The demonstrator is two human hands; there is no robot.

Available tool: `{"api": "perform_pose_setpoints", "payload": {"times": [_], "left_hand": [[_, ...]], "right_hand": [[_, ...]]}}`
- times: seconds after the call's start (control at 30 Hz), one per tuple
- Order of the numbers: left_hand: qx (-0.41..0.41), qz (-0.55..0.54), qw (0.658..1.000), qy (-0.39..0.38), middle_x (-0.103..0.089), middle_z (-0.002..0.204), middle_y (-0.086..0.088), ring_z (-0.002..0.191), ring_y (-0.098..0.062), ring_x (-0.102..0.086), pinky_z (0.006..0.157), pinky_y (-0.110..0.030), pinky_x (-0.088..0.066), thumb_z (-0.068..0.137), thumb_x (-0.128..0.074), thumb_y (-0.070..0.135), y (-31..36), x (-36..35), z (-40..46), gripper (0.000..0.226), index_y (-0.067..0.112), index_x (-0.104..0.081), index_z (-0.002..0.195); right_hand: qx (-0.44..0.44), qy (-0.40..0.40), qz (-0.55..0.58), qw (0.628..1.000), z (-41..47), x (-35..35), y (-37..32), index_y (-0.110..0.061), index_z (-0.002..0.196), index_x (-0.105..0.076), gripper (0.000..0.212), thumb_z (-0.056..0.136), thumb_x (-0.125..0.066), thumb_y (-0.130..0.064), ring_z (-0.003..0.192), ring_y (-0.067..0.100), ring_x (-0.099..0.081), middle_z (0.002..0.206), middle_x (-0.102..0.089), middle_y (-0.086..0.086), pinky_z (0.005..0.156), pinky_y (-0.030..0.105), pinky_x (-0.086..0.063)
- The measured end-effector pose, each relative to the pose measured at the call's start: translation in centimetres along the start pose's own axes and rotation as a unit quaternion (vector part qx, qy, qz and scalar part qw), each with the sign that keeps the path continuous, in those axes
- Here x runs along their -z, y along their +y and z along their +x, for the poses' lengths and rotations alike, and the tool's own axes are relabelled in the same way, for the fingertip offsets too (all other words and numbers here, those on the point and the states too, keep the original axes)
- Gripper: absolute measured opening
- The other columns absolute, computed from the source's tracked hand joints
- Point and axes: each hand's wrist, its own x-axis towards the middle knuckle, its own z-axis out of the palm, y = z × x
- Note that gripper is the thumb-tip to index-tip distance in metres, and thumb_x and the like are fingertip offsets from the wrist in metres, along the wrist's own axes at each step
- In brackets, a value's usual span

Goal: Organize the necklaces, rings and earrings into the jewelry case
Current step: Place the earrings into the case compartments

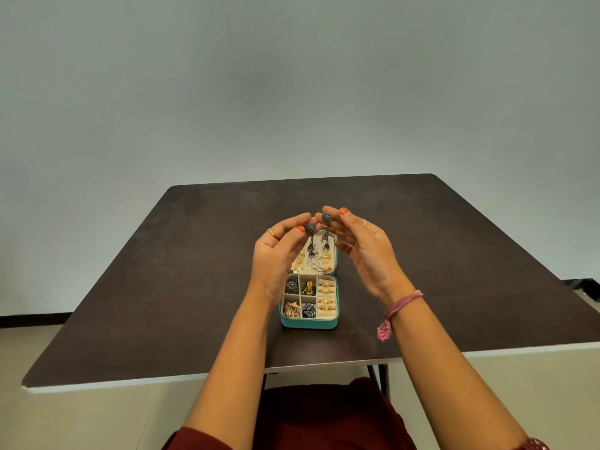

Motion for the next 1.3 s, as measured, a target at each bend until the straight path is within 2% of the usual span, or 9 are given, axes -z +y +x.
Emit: {"api": "perform_pose_setpoints", "payload": {"times": [0.13, 0.23, 0.33, 0.43, 0.6, 0.73, 0.87, 0.97, 1.3], "left_hand": [[0.015, 0.016, 1.000, 0.007, -0.074, 0.099, -0.004, 0.094, -0.017, -0.070, 0.070, -0.021, -0.055, 0.093, -0.053, 0.000, -0.6, 1.0, 0.0, 0.021, 0.009, -0.066, 0.107], [0.023, 0.031, 0.999, 0.007, -0.073, 0.102, -0.007, 0.094, -0.017, -0.070, 0.071, -0.021, -0.055, 0.094, -0.051, -0.001, -1.3, 1.7, -0.2, 0.022, 0.008, -0.066, 0.107], [0.039, 0.045, 0.998, 0.009, -0.072, 0.104, -0.008, 0.097, -0.019, -0.070, 0.074, -0.023, -0.055, 0.094, -0.050, 0.000, -2.2, 2.5, -0.3, 0.023, 0.009, -0.068, 0.106], [0.054, 0.081, 0.995, 0.004, -0.071, 0.109, -0.008, 0.103, -0.021, -0.068, 0.080, -0.027, -0.055, 0.095, -0.049, 0.001, -3.1, 3.3, -0.4, 0.025, 0.009, -0.068, 0.109], [0.073, 0.122, 0.990, 0.016, -0.071, 0.111, -0.006, 0.101, -0.017, -0.068, 0.079, -0.025, -0.055, 0.094, -0.049, 0.000, -4.2, 4.2, -0.5, 0.027, 0.011, -0.069, 0.109], [0.074, 0.143, 0.987, 0.019, -0.071, 0.109, -0.005, 0.101, -0.018, -0.068, 0.084, -0.031, -0.056, 0.094, -0.050, 0.000, -4.8, 4.8, -0.5, 0.028, 0.014, -0.069, 0.109], [0.040, 0.189, 0.981, 0.004, -0.072, 0.103, 0.003, 0.097, -0.010, -0.068, 0.078, -0.021, -0.054, 0.092, -0.055, -0.001, -5.1, 4.8, -0.5, 0.028, 0.020, -0.069, 0.104], [0.020, 0.211, 0.977, -0.009, -0.072, 0.104, 0.001, 0.097, -0.010, -0.068, 0.077, -0.020, -0.054, 0.090, -0.060, 0.001, -5.4, 5.0, -0.4, 0.024, 0.016, -0.068, 0.107], [-0.024, 0.246, 0.969, -0.025, -0.070, 0.105, -0.003, 0.101, -0.013, -0.067, 0.084, -0.029, -0.055, 0.088, -0.064, 0.003, -6.3, 5.6, -0.2, 0.021, 0.022, -0.069, 0.098]], "right_hand": [[0.006, 0.000, 0.001, 1.000, 0.3, -0.1, 0.8, -0.011, 0.115, -0.067, 0.028, 0.095, -0.051, -0.024, 0.105, 0.012, -0.066, 0.108, -0.072, 0.004, 0.080, 0.020, -0.049], [0.009, 0.003, 0.021, 1.000, 0.3, -0.3, 1.3, -0.004, 0.116, -0.065, 0.027, 0.093, -0.055, -0.015, 0.092, 0.007, -0.069, 0.105, -0.072, 0.006, 0.067, 0.013, -0.050], [0.009, 0.003, 0.026, 1.000, 0.3, -0.6, 1.9, 0.000, 0.116, -0.064, 0.027, 0.092, -0.057, -0.009, 0.084, 0.003, -0.069, 0.098, -0.073, 0.002, 0.063, 0.011, -0.050], [0.010, 0.004, 0.022, 1.000, 0.5, -0.7, 2.6, -0.003, 0.111, -0.067, 0.024, 0.089, -0.060, -0.009, 0.091, 0.013, -0.070, 0.100, -0.073, 0.007, 0.070, 0.018, -0.054], [0.005, 0.003, 0.021, 1.000, 0.7, -0.9, 4.0, -0.004, 0.105, -0.070, 0.023, 0.085, -0.065, -0.012, 0.102, 0.023, -0.068, 0.106, -0.072, 0.013, 0.084, 0.030, -0.055], [0.006, -0.003, 0.009, 1.000, 0.6, -1.1, 4.6, -0.003, 0.106, -0.069, 0.023, 0.084, -0.065, -0.011, 0.103, 0.023, -0.067, 0.106, -0.072, 0.012, 0.088, 0.031, -0.054], [-0.006, -0.009, -0.029, 1.000, 0.4, -1.0, 5.1, -0.010, 0.100, -0.068, 0.015, 0.086, -0.064, -0.009, 0.099, 0.019, -0.069, 0.099, -0.074, 0.007, 0.090, 0.035, -0.053], [-0.013, -0.023, -0.062, 0.998, 0.1, -0.8, 5.4, -0.010, 0.101, -0.066, 0.013, 0.089, -0.063, -0.010, 0.100, 0.018, -0.069, 0.098, -0.074, 0.007, 0.094, 0.040, -0.052], [-0.001, -0.054, -0.168, 0.984, -0.4, 0.0, 5.5, -0.022, 0.099, -0.065, 0.011, 0.089, -0.063, -0.025, 0.104, 0.011, -0.067, 0.101, -0.074, 0.000, 0.095, 0.045, -0.051]]}}
